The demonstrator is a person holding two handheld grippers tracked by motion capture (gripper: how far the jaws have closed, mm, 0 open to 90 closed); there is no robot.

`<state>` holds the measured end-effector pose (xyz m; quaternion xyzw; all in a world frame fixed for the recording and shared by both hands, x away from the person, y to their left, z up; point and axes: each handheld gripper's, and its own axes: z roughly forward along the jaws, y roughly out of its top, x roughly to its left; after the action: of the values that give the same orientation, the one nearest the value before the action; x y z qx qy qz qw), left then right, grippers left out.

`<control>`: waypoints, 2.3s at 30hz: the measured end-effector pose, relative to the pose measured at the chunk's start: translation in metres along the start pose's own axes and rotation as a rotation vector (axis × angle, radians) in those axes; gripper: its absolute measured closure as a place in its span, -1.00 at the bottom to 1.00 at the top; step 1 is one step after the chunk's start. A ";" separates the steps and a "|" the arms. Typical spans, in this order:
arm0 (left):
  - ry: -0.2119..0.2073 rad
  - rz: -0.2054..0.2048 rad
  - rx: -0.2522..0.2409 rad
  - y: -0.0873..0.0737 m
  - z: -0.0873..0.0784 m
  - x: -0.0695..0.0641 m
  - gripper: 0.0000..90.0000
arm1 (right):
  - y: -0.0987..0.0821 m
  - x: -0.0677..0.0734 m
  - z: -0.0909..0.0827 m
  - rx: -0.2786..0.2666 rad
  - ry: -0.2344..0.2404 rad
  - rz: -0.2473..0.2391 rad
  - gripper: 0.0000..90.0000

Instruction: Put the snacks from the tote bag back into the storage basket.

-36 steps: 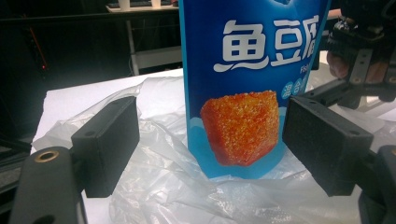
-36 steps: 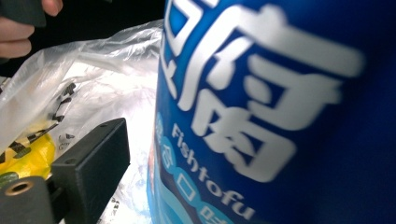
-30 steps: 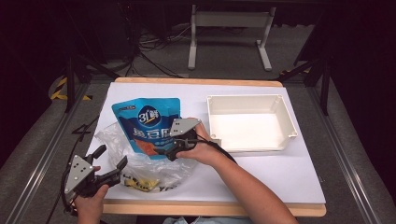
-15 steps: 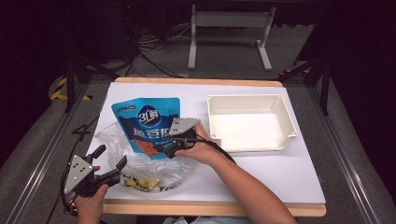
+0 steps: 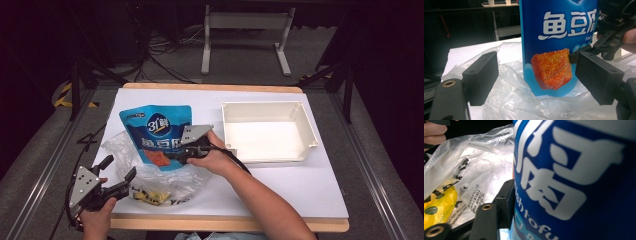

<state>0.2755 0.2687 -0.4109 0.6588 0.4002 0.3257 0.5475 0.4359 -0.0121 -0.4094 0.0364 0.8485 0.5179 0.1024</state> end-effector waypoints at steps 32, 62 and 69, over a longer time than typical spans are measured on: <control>0.011 -0.010 -0.006 0.001 -0.003 0.003 -0.57 | 0.054 0.010 -0.030 0.012 -0.027 -0.027 0.19; 0.009 -0.015 -0.012 0.000 -0.001 0.003 -0.57 | 0.090 0.002 -0.075 0.004 -0.042 -0.025 0.19; 0.013 -0.016 -0.009 0.000 -0.002 0.003 -0.57 | 0.086 -0.004 -0.098 -0.005 -0.076 -0.016 0.19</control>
<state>0.2755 0.2722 -0.4111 0.6512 0.4074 0.3273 0.5504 0.4151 -0.0586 -0.2895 0.0491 0.8430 0.5174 0.1389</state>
